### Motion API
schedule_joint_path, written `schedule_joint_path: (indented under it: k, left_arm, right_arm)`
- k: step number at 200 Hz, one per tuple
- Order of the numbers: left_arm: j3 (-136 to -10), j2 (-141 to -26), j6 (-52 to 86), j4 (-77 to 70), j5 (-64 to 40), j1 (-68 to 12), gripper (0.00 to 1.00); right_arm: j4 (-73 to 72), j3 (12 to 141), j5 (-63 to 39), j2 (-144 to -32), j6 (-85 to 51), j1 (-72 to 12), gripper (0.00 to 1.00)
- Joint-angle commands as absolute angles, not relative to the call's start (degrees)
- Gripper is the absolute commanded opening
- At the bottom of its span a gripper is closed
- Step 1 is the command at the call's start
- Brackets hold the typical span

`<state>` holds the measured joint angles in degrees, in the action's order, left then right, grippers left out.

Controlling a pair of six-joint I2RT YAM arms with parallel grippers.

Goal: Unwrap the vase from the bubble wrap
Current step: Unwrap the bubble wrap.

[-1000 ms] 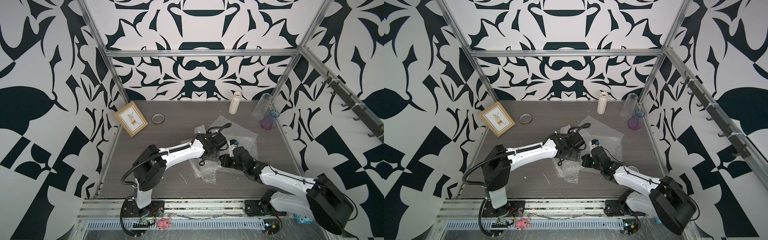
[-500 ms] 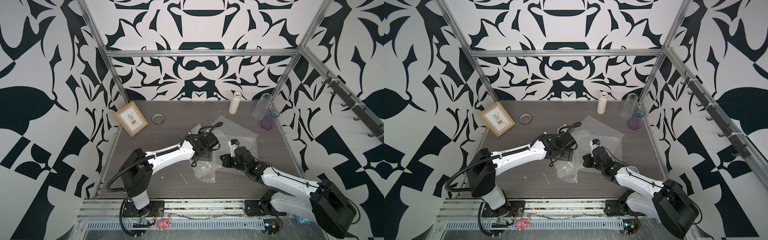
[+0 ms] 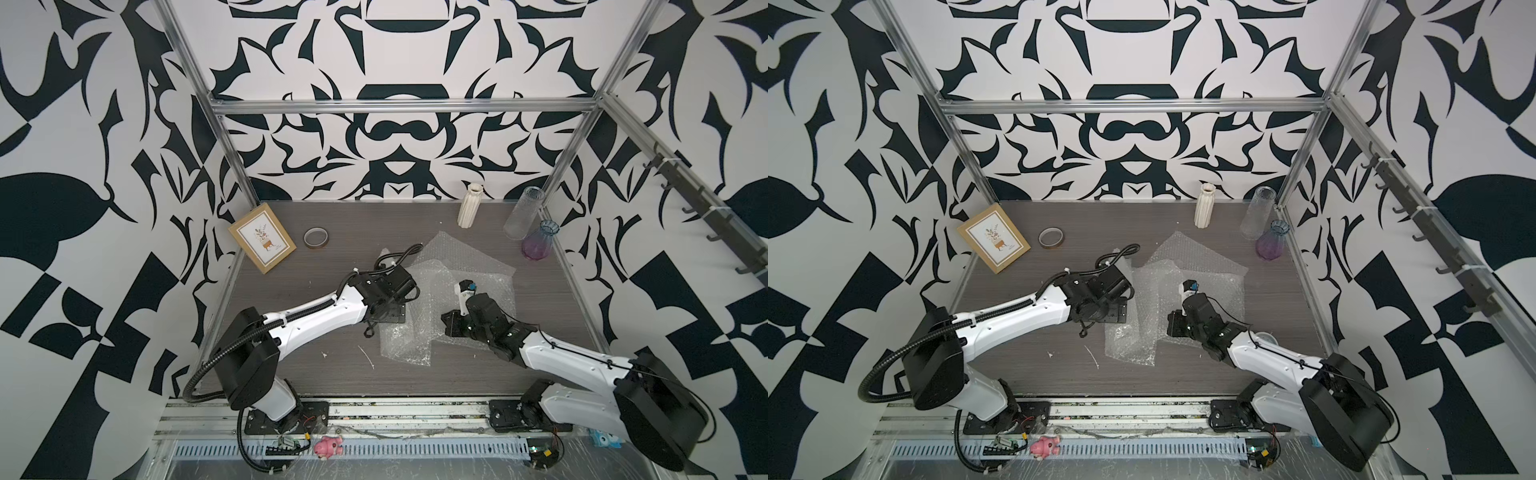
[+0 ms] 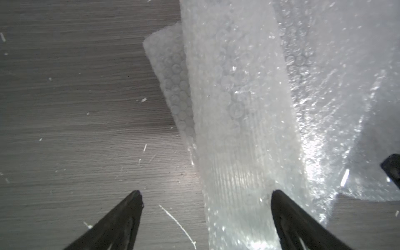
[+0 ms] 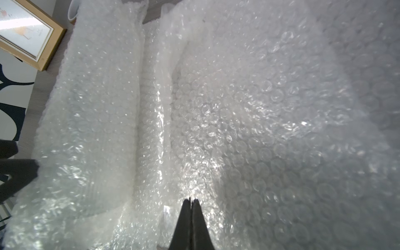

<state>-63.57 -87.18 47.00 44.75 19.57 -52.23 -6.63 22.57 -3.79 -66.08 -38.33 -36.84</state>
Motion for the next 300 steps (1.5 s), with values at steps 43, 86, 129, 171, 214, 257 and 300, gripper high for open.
schedule_joint_path:
  k: [43,86,129,171,214,257,300]
  left_arm:
    - [-62.42,-80.50,45.05,47.81,18.99,-48.52,0.96]
    - [-68.11,-84.34,40.03,39.55,12.15,-48.52,0.95]
    - [-74.87,-96.45,38.44,43.02,10.84,-49.34,0.95]
    - [-75.43,-100.00,38.23,44.93,12.90,-49.49,0.95]
    - [-74.14,-99.42,37.45,46.11,15.37,-49.31,0.95]
    - [-71.02,-96.73,37.18,46.85,16.47,-47.24,0.95]
    - [-65.92,-91.86,37.24,45.15,14.97,-43.39,0.96]
  right_arm:
    - [-5.28,25.49,-2.25,-66.35,-36.50,-36.63,0.00]
    - [-5.58,25.79,-2.37,-67.04,-37.00,-36.61,0.00]
    - [-5.70,26.35,-2.67,-68.42,-37.28,-36.65,0.00]
    - [-5.73,26.28,-2.72,-68.80,-37.44,-36.65,0.00]
    - [-5.62,26.81,-2.87,-69.75,-37.16,-36.65,0.00]
    - [-4.83,27.86,-2.90,-69.87,-36.67,-36.60,0.00]
    - [-3.39,28.76,-2.41,-69.35,-35.73,-36.58,0.00]
